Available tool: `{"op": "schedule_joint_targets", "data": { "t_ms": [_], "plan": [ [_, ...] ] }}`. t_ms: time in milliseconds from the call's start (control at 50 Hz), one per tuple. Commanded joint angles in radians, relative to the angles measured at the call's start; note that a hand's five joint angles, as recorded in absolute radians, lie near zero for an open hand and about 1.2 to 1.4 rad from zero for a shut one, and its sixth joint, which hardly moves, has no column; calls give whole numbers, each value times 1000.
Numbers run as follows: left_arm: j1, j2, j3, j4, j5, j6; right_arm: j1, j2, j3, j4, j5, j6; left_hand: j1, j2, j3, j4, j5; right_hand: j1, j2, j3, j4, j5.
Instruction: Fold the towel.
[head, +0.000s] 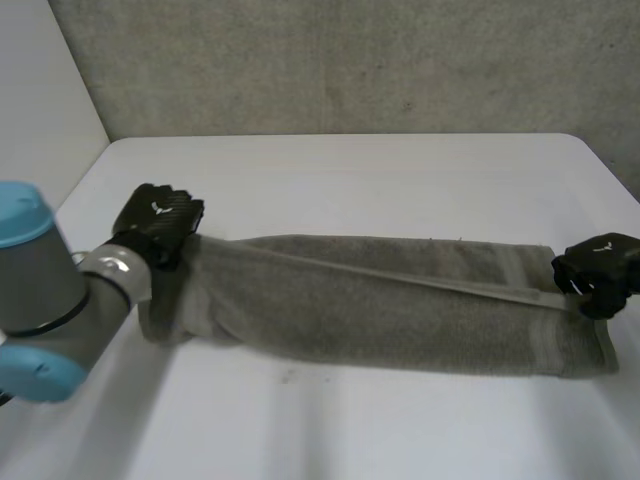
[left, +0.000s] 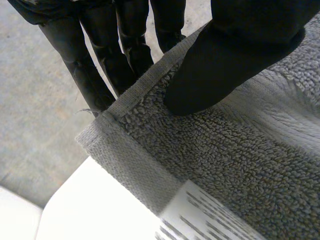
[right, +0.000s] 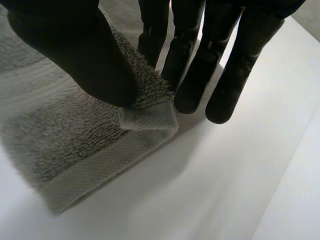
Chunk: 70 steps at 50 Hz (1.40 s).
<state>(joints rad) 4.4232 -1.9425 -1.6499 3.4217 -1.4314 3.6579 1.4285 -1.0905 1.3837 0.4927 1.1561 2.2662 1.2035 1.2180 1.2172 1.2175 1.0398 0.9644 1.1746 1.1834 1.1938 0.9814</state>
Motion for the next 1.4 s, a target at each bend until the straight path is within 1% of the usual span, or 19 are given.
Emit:
{"op": "schedule_joint_targets", "data": {
  "t_ms": [20, 140, 360, 380, 400, 520, 560, 580, 600, 620, 640, 680, 700, 740, 920, 1020, 1120, 1240, 1400],
  "plan": [
    [-48, -185, 213, -1, -4, 18, 69, 138, -120, -141, 91, 79, 193, 178, 179, 179, 182, 432, 222, 213, 202, 240],
    [-65, -320, 363, -2, -11, 19, 119, 208, -198, -240, 100, 144, 193, 178, 179, 179, 182, 432, 222, 213, 202, 240],
    [-70, -421, 466, -2, -18, 19, 162, 302, -324, -302, 157, 164, 193, 178, 179, 179, 182, 432, 222, 213, 202, 240],
    [-70, -427, 475, -2, -18, 19, 167, 313, -342, -313, 166, 165, 193, 178, 179, 179, 182, 267, 57, 48, 38, 76],
    [-70, -428, 475, -2, -18, 19, 168, 319, -353, -327, 178, 165, 193, 178, 179, 179, 182, -60, -270, -279, -289, -251],
    [-70, -432, 487, -2, -27, 19, 173, 322, -377, -376, 215, 167, 193, 178, 179, 179, 182, -34, -244, -253, -263, -225],
    [-70, -434, 493, -2, -43, 19, 181, 322, -388, -411, 235, 167, 193, 178, 179, 179, 182, -270, -480, -489, -499, -462],
    [-70, -434, 493, -2, -43, 19, 181, 322, -388, -411, 235, 167, 193, 178, 179, 179, 182, -272, -482, -491, -501, -463],
    [-70, -432, 495, -2, -52, 19, 182, 322, -388, -417, 243, 167, 161, 147, 147, 147, 150, -501, -712, -720, -731, -693],
    [-70, -432, 493, -2, -61, 19, 184, 324, -388, -417, 250, 165, -86, -101, -100, -100, -97, -790, -1000, -1009, -1019, -981],
    [-70, -432, 493, -2, -61, 19, 184, 324, -388, -417, 251, 165, -89, -103, -102, -103, -99, -790, -1000, -1009, -1019, -981],
    [-70, -428, 487, -4, -70, 19, 191, 321, -384, -414, 263, 165, -741, -755, -754, -755, -752, -790, -1000, -1009, -1019, -981],
    [-70, -428, 487, -4, -70, 19, 191, 320, -384, -414, 263, 165, -743, -758, -757, -757, -754, -790, -1000, -1009, -1019, -981],
    [-73, -420, 478, -4, -89, 19, 201, 301, -367, -411, 270, 170, -965, -980, -979, -979, -976, -790, -1000, -1009, -1019, -981],
    [-77, -366, 447, -10, -136, 18, 190, 109, -187, -407, 247, 280, -1013, -1028, -1027, -1027, -1024, -790, -1000, -1009, -1019, -981],
    [-76, -293, 380, -10, -133, 13, 162, -8, -9, -390, 146, 309, -1013, -1028, -1027, -1027, -1024, -790, -1000, -1009, -1019, -981],
    [-77, -167, 251, 1, -123, 2, 34, -155, 229, -382, -28, 300, -1016, -1031, -1030, -1030, -1027, -721, -931, -940, -951, -913],
    [-85, -98, 180, 10, -121, -36, -48, -201, 395, -401, -104, 294, -1019, -1034, -1033, -1033, -1030, -589, -800, -808, -819, -781],
    [-103, -56, 127, 27, -119, -143, -97, -193, 508, -522, -121, 231, -1016, -1031, -1030, -1030, -1027, -460, -670, -679, -689, -652]
  ]
}}
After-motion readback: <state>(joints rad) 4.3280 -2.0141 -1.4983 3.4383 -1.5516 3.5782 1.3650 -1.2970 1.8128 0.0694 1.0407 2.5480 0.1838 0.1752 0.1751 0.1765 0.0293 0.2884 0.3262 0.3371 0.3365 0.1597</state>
